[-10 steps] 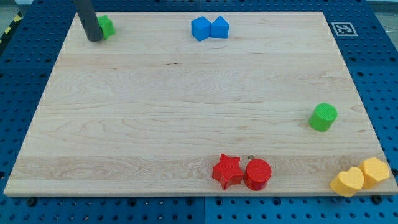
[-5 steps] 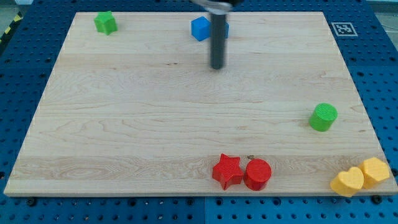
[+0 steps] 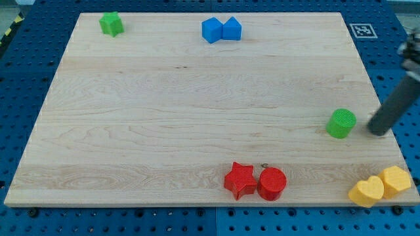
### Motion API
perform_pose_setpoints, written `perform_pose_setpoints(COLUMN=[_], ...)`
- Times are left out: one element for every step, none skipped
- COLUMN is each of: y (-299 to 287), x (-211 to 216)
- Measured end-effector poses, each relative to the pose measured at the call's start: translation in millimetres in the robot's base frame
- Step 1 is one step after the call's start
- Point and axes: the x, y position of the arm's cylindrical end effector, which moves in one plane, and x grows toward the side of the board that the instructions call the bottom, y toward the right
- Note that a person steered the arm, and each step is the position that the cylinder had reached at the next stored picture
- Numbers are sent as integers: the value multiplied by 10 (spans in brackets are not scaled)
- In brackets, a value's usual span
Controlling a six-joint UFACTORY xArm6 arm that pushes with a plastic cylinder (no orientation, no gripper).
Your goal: Place the green circle to the bottom of the blue cube
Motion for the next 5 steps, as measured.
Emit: perform_pose_setpoints(y=[-858, -1632, -1768, -1708, -2065], x=[0, -47, -290, -297, -664])
